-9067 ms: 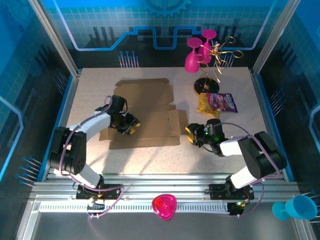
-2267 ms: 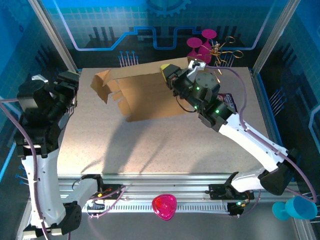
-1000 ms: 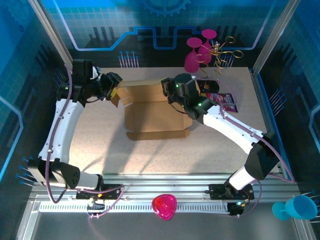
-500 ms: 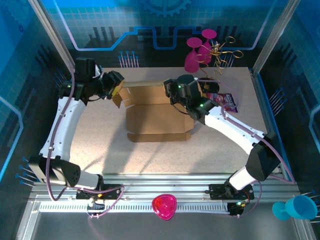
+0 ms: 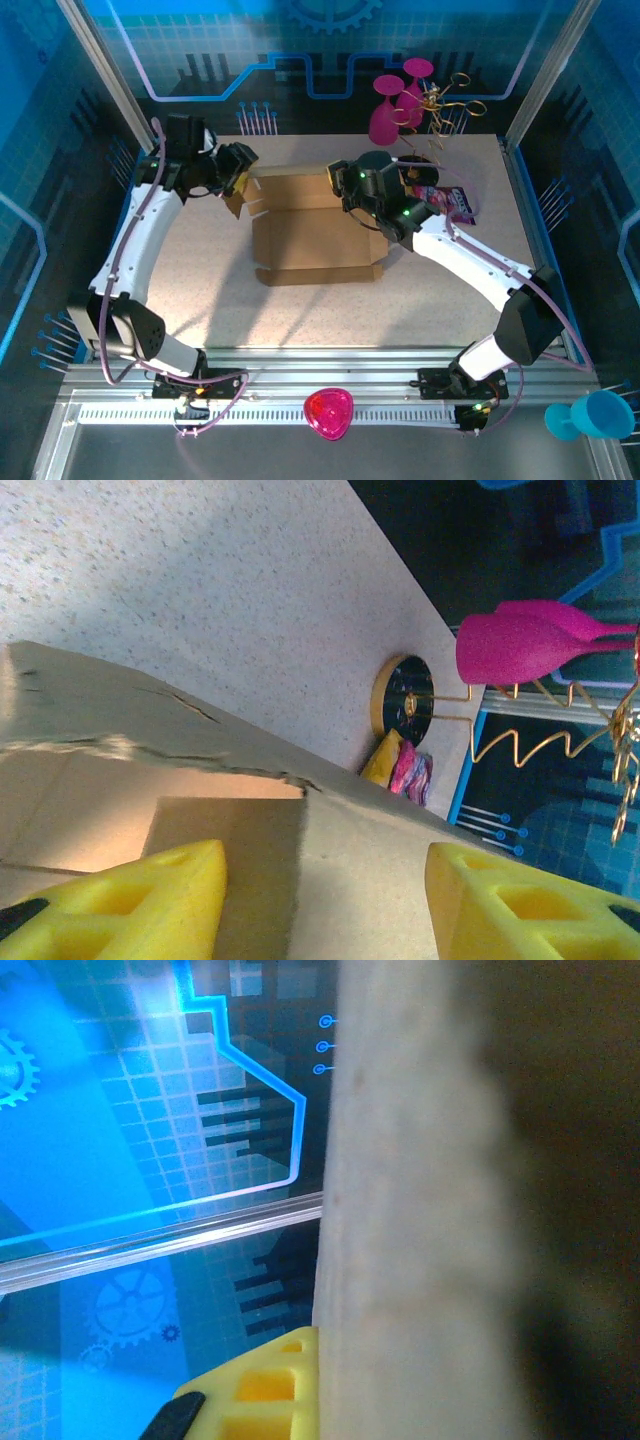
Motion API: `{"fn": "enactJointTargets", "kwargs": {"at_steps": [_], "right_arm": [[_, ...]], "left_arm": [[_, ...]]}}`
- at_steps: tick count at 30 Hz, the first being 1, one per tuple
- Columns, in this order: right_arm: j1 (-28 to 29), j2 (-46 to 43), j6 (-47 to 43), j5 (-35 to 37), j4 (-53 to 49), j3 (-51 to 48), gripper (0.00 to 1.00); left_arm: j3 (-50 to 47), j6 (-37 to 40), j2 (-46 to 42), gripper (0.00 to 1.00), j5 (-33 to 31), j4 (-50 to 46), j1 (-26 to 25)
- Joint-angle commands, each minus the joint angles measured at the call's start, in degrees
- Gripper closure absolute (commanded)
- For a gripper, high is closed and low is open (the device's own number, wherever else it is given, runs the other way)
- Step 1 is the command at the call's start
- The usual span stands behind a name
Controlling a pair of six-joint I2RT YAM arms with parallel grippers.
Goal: Fold the paper box
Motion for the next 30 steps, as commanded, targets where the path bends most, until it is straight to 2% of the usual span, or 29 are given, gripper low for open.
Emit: {"fn": "enactJointTargets", "kwargs": {"at_steps": [1,3,5,10,11,13,16,17,19,21,24,30], "right_arm": [[-0.7,-1.8,1.0,-0.1,1.7,-0.5,1.00],[-0.8,-1.8,1.3,-0.2,2.1,-0.9,1.00],[-0.8,-1.9,1.3,-0.4,2.1,-1.2,1.00],[-0.9,-2.1,1.1,-0.4,3.2,-2.8,1.00],[-0.9,-2.2,1.0,-0.4,3.8,-3.3,1.00],[-1.1,-2.4,0.4,-0.4,6.3,-5.0,1.00],[-1.3,-2.7,0.8,-0.7,17.1,-11.7,0.76],[-1.2,-2.6,1.2,-0.5,23.8,-14.6,0.67],[-0.7,-2.1,2.7,-0.8,32.5,-18.6,0.56],[0.5,-2.3,3.3,0.5,36.2,-21.1,0.52],[2.2,-2.7,3.7,1.9,35.4,-22.3,0.49],[3.6,0.9,6.5,2.4,36.9,-22.0,0.55]], "left_arm": [[-2.0,-0.6,-0.4,0.47,1.7,3.4,-1.2],[-3.0,-1.2,-0.7,0.50,1.7,4.0,-1.2],[-3.7,-1.5,-1.1,0.58,1.5,4.6,-1.3],[-5.2,-3.5,-2.3,0.96,-0.1,4.9,-1.3],[-5.9,-4.4,-2.8,1.00,-0.4,5.0,-1.3],[-7.8,-7.0,-4.0,1.00,-1.1,5.5,-1.2],[-11.4,-12.8,-6.3,1.00,-2.1,6.5,-1.2],[-12.7,-14.7,-7.0,1.00,-2.3,7.1,-1.2],[-14.5,-17.1,-7.9,1.00,-2.6,7.9,-1.2],[-15.0,-17.5,-8.1,1.00,-3.0,8.0,-1.2],[-15.7,-17.7,-7.8,1.00,-2.9,7.9,-1.2],[-17.2,-18.6,-7.6,1.00,-2.5,9.4,-1.2]]}}
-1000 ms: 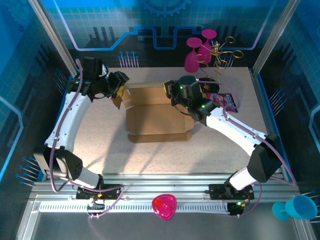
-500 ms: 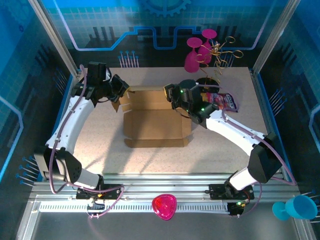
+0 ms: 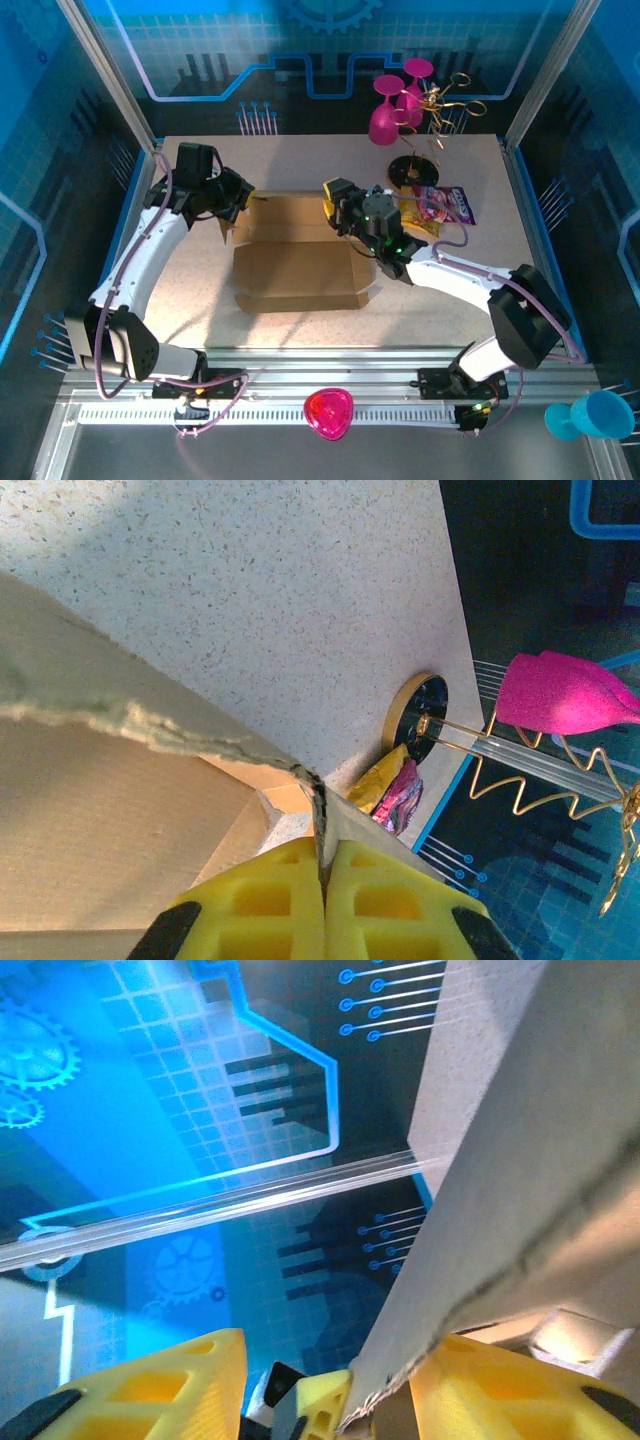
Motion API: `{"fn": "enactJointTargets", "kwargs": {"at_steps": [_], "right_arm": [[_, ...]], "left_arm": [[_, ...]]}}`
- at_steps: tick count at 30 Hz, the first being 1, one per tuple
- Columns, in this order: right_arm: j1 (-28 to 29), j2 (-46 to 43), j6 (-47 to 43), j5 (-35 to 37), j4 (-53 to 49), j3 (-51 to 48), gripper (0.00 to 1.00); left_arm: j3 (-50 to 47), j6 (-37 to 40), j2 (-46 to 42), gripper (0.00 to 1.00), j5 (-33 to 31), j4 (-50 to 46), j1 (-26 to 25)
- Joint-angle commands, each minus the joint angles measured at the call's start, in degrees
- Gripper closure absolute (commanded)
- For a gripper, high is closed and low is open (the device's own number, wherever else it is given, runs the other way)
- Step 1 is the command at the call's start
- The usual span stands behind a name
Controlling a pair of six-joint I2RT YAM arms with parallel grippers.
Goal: Fold the paper box
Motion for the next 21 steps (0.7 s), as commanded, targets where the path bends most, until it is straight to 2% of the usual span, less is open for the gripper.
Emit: {"fn": "enactJointTargets", "kwargs": {"at_steps": [1,4,7,12,13,15,17,21], "right_arm": [[0.9,2.2,1.8,2.1,4.1,1.0,0.56],[0.9,3.6,2.1,1.4,3.8,2.7,0.63],[1.1,4.0,2.3,1.1,1.4,3.6,0.74],[0.7,3.6,3.2,1.8,-2.1,3.7,1.00],[0.3,3.2,3.2,2.0,-3.4,3.8,1.00],[-0.6,1.4,2.9,2.1,-7.9,4.6,1.00],[-1.7,0.1,3.1,1.6,-10.2,5.0,1.00],[-2.9,-2.3,4.3,0.7,-13.0,5.7,1.00]], "left_arm": [[-1.1,-1.4,-1.1,1.00,-0.1,1.5,-0.1],[-1.4,-1.6,-1.3,1.00,0.0,1.8,-0.1],[-1.8,-1.4,-1.5,1.00,0.1,2.0,-0.1],[-1.8,0.0,-1.6,1.00,1.2,2.4,0.1],[-1.5,0.9,-1.7,0.91,1.5,2.0,0.5],[-0.3,4.1,-2.6,0.62,2.0,-0.2,2.7],[-0.2,6.3,-4.2,0.46,2.3,-3.3,7.1],[-4.3,10.0,-8.9,0.45,2.6,-6.1,19.7]]}}
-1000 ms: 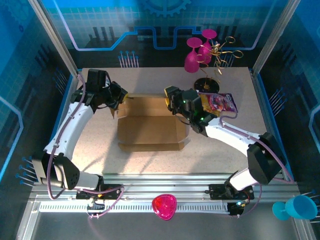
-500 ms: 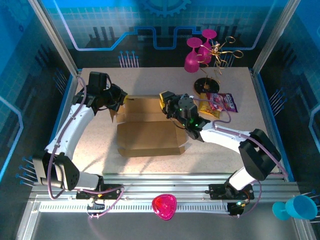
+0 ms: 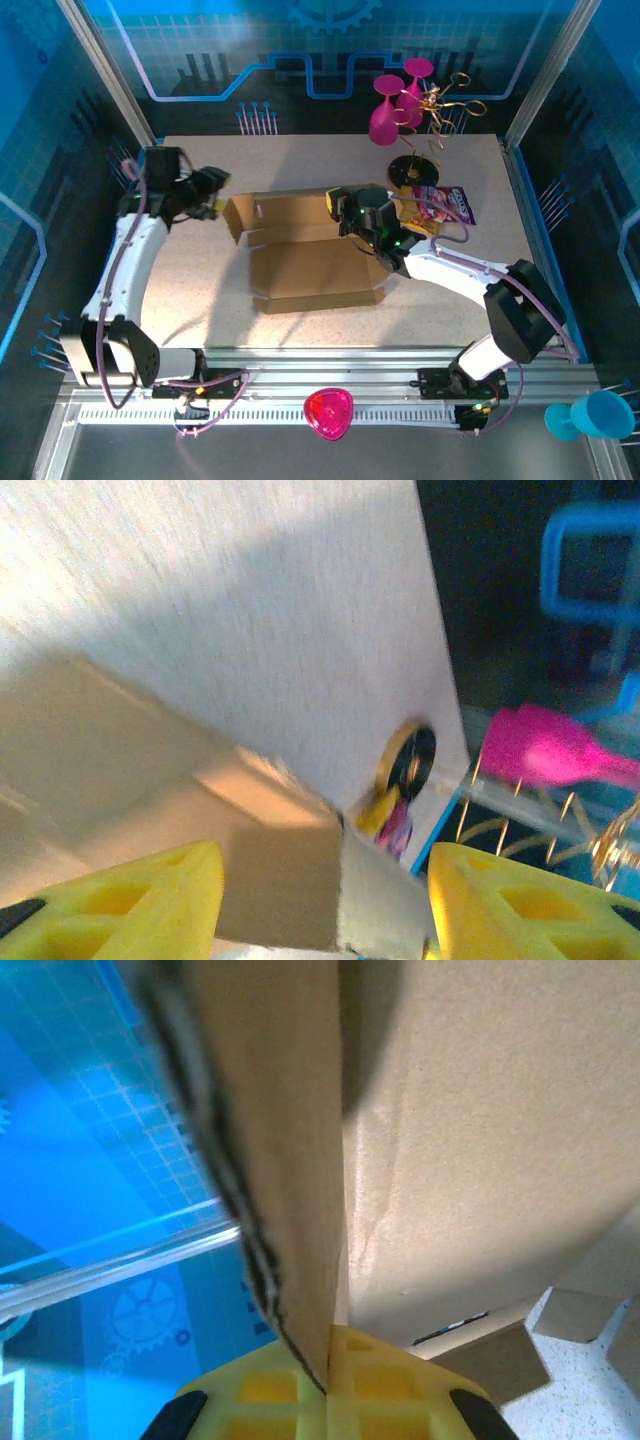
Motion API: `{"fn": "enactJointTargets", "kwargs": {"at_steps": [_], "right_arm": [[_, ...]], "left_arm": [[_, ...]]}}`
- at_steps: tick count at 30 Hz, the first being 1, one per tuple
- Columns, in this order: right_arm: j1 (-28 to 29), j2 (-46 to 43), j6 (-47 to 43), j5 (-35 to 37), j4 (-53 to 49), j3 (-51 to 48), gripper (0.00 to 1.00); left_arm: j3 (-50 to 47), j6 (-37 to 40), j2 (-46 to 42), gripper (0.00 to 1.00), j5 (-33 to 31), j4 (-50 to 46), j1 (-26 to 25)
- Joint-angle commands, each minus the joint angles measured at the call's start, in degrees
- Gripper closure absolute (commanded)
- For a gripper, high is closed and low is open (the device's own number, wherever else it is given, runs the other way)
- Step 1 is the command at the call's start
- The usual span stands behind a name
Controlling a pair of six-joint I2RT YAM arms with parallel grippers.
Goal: Fold the paper box
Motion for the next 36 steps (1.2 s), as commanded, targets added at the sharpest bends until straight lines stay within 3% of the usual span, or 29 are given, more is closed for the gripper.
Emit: {"fn": "enactJointTargets", "kwargs": {"at_steps": [1,4,8,10,14,20,25,36], "right_arm": [[-1.1,-4.0,1.1,0.8,-4.1,2.6,1.00],[-1.3,-5.3,2.1,0.9,-5.6,3.0,1.00],[-1.4,-6.5,3.0,0.9,-8.8,4.5,1.00],[-1.5,-7.0,3.4,1.1,-9.9,5.3,1.00],[-1.4,-8.1,4.1,1.4,-12.3,6.9,1.00],[-1.8,-7.5,5.1,1.0,-12.1,7.4,1.00],[-2.2,-6.4,5.6,1.0,-11.1,7.5,1.00],[-3.3,-4.3,6.8,-0.6,-9.0,7.4,1.00]], "left_arm": [[-3.7,5.5,-4.9,0.47,0.4,-4.6,9.1],[-9.8,6.2,-3.9,0.57,1.7,-2.4,12.6],[-20.0,3.6,0.4,0.80,7.2,8.3,12.7],[-23.1,3.2,2.6,0.85,8.7,12.8,12.7],[-26.3,0.7,7.8,0.85,14.3,24.5,11.7],[-27.4,-3.6,17.2,0.86,19.7,39.1,5.7],[-29.7,-6.7,20.5,0.94,20.5,46.3,3.0],[-38.4,-19.9,23.4,0.89,23.4,75.0,-0.3]]}}
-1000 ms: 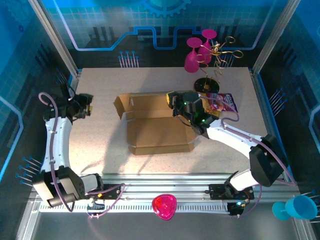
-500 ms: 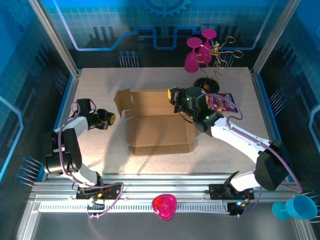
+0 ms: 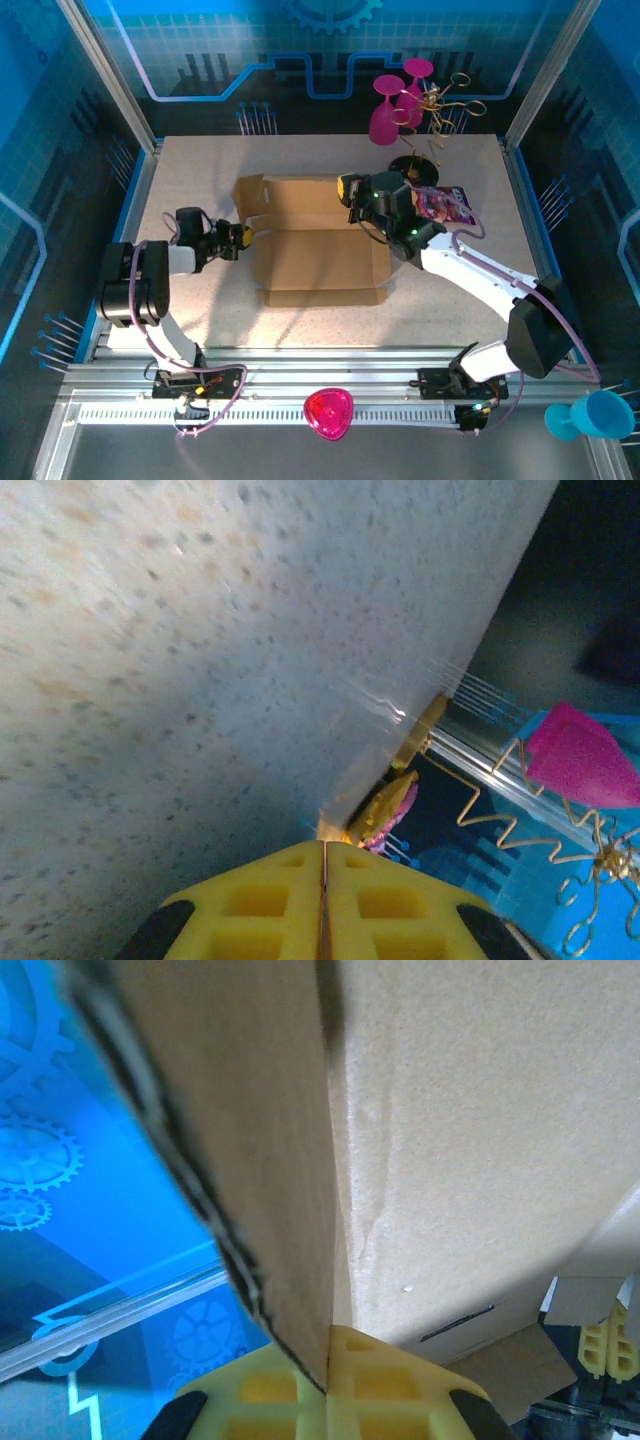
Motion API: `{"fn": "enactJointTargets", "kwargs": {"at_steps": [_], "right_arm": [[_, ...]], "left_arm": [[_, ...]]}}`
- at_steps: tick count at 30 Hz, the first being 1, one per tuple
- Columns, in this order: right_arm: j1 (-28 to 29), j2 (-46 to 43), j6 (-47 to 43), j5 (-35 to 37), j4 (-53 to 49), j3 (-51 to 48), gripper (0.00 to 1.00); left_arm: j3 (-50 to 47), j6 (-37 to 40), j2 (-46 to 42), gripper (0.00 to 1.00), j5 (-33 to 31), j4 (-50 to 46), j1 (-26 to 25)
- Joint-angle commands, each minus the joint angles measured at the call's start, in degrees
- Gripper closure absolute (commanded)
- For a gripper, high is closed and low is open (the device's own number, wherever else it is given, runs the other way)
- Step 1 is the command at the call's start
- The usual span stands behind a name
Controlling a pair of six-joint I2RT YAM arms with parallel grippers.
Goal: Fold the paper box
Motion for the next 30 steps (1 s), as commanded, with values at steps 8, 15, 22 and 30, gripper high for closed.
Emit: {"fn": "enactJointTargets", "kwargs": {"at_steps": [8,15,22,30], "right_arm": [[-1.1,2.3,2.0,-0.5,4.0,1.1,1.00],[-1.0,3.3,2.7,-1.6,4.1,0.3,1.00],[-0.7,3.4,2.9,-2.0,6.1,-0.9,1.00],[-1.6,3.9,-1.2,-2.4,8.6,-3.8,1.00]], "left_arm": [[-4.4,-3.5,-5.0,0.86,-1.4,10.2,-4.0],[-2.7,8.6,-12.9,0.76,-7.9,-7.4,-8.8],[-1.6,14.3,-14.7,0.63,-12.8,-16.5,-12.1],[-0.4,19.3,-18.0,0.54,-17.1,-26.6,-12.1]]}}
